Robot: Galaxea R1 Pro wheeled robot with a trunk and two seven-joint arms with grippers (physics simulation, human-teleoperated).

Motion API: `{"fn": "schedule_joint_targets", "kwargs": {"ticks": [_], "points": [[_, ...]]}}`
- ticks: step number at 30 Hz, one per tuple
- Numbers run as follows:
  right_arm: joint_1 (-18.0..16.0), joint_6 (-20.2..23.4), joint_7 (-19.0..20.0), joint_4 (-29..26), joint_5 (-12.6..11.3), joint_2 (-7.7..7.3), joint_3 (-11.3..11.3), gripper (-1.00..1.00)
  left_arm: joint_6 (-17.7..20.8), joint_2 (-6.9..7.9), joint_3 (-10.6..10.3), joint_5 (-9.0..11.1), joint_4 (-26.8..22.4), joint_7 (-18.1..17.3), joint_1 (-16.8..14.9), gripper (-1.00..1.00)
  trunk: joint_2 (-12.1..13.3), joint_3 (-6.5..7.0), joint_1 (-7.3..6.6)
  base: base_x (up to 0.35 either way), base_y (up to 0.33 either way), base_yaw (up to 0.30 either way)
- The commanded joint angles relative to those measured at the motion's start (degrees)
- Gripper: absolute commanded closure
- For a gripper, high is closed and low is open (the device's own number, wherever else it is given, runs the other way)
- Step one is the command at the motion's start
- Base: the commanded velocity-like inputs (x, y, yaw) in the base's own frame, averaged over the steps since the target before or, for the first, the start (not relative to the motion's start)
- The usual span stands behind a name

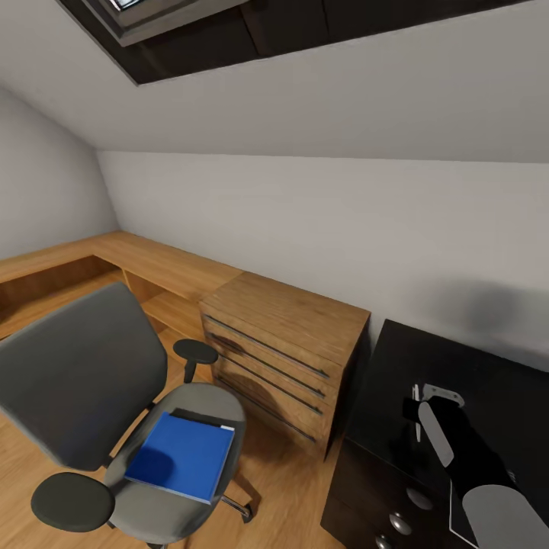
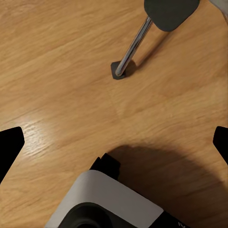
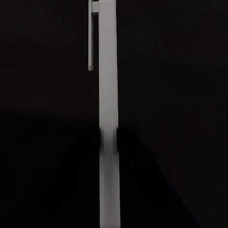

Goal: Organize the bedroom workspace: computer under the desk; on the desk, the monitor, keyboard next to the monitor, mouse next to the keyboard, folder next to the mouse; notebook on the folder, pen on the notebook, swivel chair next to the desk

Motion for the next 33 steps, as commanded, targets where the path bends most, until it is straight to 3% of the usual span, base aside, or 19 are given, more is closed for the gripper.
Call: {"fn": "schedule_joint_targets", "kwargs": {"ticks": [1,5,6,18,22,24,27,33], "points": [[0.0,0.1,-0.3,-0.1,-0.7,0.0,0.0,1.0,0.2,0.06,-0.3,0.3,-0.1,0.4,0.0,-1.0,0.0,-0.06,0.0,0.0,0.0,0.0],[0.0,0.1,-0.3,-0.1,-0.8,0.01,0.1,1.0,0.2,0.05,-0.3,0.3,-0.1,0.4,0.0,-1.0,0.0,-0.06,0.0,0.0,0.0,0.0],[0.0,0.1,-0.3,-0.1,-0.8,0.01,0.1,-1.0,0.2,0.05,-0.3,0.3,-0.1,0.4,0.0,-1.0,0.0,-0.06,0.0,0.0,0.0,0.0],[0.0,0.1,-0.4,-0.5,-0.7,0.07,0.4,-1.0,0.2,0.15,-0.2,0.3,-0.1,0.4,0.0,-1.0,0.0,-0.06,0.0,0.0,0.0,0.0],[0.0,0.0,-0.4,-4.8,-0.8,0.26,0.4,-1.0,0.2,0.14,-0.2,0.3,-0.1,0.4,0.0,-1.0,0.0,-0.06,0.0,0.0,0.0,0.007],[0.0,-0.4,-0.4,-6.8,-0.7,1.73,0.7,-1.0,0.2,0.14,-0.2,0.3,-0.1,0.4,0.0,-1.0,0.0,-0.06,0.0,0.0,0.0,0.188],[0.0,-1.5,-0.6,-7.4,-0.6,2.62,1.7,-1.0,0.2,0.14,-0.2,0.3,-0.1,0.4,0.0,-1.0,0.0,-0.06,0.0,0.0,0.0,0.239],[0.0,-3.9,-0.9,-7.6,-0.5,3.0,3.8,-1.0,0.2,0.1,-0.3,0.3,-0.1,0.4,0.0,-1.0,0.0,-0.06,0.0,0.0,0.0,0.268]]}}
